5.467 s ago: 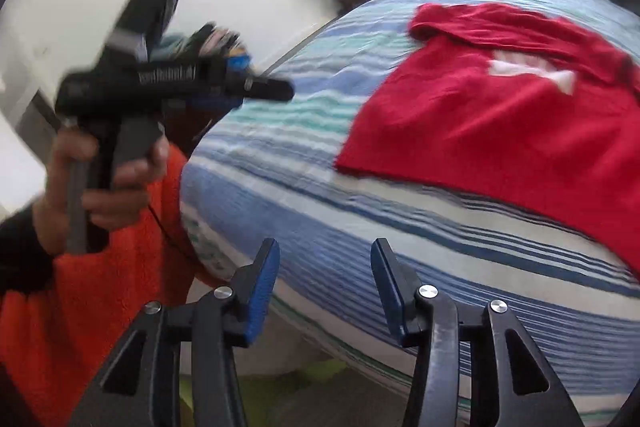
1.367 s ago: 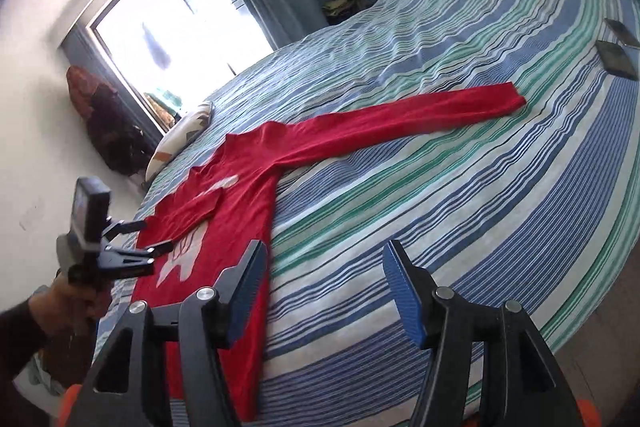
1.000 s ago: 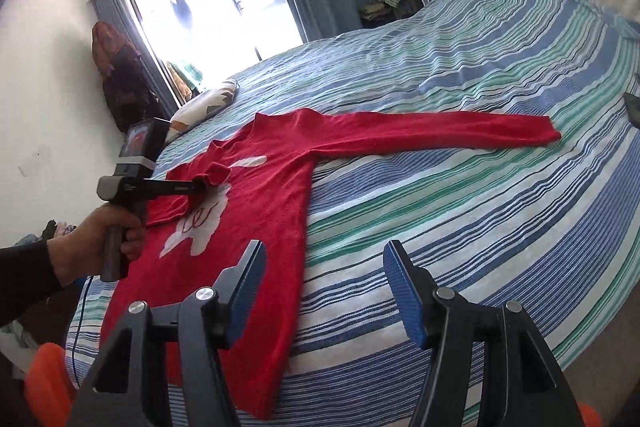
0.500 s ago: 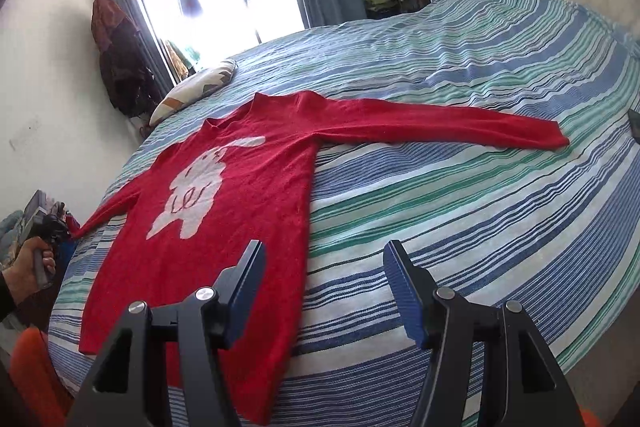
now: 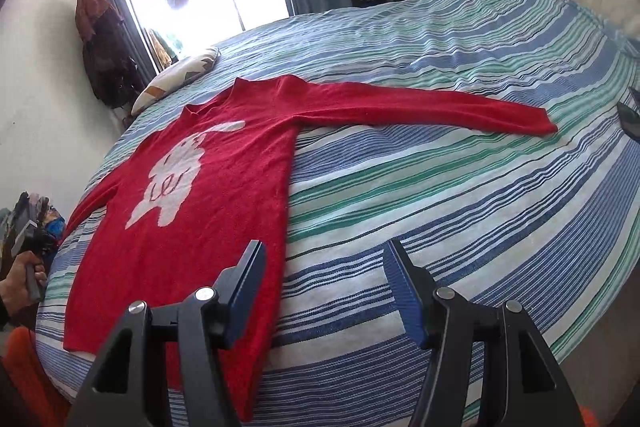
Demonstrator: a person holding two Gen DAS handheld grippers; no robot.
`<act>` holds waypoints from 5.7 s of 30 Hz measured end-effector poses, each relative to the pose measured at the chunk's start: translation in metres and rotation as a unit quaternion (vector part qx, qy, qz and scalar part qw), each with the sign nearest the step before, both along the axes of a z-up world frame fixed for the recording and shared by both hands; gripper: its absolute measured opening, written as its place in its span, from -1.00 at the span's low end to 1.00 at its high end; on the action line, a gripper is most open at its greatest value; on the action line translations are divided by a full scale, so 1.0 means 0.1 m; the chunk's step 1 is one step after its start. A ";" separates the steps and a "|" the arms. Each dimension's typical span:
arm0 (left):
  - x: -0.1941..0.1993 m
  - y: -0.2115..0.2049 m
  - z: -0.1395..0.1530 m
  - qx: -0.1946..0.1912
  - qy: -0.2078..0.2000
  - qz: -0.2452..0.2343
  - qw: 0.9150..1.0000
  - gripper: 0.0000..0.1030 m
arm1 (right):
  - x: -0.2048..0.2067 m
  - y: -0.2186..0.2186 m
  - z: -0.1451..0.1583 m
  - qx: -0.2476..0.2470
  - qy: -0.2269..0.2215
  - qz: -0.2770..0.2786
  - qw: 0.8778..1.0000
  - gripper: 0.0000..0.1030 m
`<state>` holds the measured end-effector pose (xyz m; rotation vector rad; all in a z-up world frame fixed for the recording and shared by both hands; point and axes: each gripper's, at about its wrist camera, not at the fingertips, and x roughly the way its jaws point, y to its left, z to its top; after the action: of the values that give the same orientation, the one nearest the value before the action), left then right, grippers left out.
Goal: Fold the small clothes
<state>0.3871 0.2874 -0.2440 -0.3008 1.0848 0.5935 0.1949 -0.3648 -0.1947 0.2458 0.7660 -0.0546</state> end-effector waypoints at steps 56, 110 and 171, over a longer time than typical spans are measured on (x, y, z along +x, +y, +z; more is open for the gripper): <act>-0.10 -2.57 0.02 0.013 -0.078 -0.357 0.931 0.99 | 1.33 1.65 -0.69 -0.109 0.102 -0.030 0.988 1.00; -0.10 -2.57 0.02 0.012 -0.077 -0.357 0.931 0.99 | 1.36 1.57 -0.71 -0.068 0.077 -0.026 0.994 1.00; -0.10 -2.57 0.02 0.012 -0.077 -0.356 0.931 0.99 | 1.35 1.55 -0.69 -0.065 0.070 -0.024 0.995 1.00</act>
<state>0.3774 0.0303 -0.2417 0.0788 0.9490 -0.0692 0.3298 -0.2100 -0.2641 0.1363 0.8925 -0.1674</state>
